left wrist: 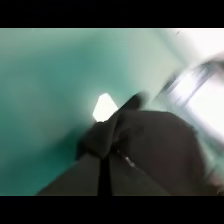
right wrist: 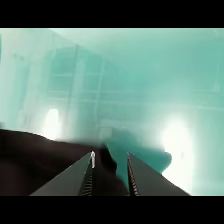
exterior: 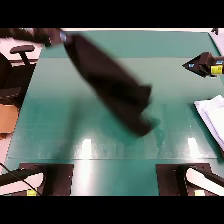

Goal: Fold the shirts.

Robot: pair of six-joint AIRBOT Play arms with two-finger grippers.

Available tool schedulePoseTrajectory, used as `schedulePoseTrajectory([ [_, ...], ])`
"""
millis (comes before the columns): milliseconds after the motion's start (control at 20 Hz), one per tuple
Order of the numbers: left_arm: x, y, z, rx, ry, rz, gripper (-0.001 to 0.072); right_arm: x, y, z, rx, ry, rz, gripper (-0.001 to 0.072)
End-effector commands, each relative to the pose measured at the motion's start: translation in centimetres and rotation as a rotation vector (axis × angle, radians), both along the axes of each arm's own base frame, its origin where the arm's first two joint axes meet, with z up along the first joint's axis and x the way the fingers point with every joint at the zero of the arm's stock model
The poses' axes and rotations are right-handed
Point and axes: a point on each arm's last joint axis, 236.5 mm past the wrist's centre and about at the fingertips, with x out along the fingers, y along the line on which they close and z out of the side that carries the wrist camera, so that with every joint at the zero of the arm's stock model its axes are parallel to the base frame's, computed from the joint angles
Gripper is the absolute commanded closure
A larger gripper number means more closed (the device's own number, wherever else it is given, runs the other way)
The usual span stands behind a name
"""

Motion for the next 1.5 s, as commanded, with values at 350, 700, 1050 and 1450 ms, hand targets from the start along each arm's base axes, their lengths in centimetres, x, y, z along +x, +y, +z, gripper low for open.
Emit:
schedulePoseTrajectory([
  [350,-2.8,6.8,-26.4,0.322,0.393,0.153,0.0685,-2.7,10.1,-10.9,0.031,0.268,0.31,0.0186],
  [700,-2.7,6.8,-26.1,0.32,0.383,0.155,0.0684,-7.9,25.4,-18.9,0.212,0.421,0.488,0.0191],
  [1050,-2.8,6.8,-26.1,0.321,0.389,0.151,0.0684,-7.4,32.0,-22.5,0.177,0.431,0.544,0.0191],
  [1450,-2.9,6.8,-26.1,0.333,0.376,0.131,0.0684,-2.6,29.6,-23.1,0.148,0.354,0.397,0.019],
])
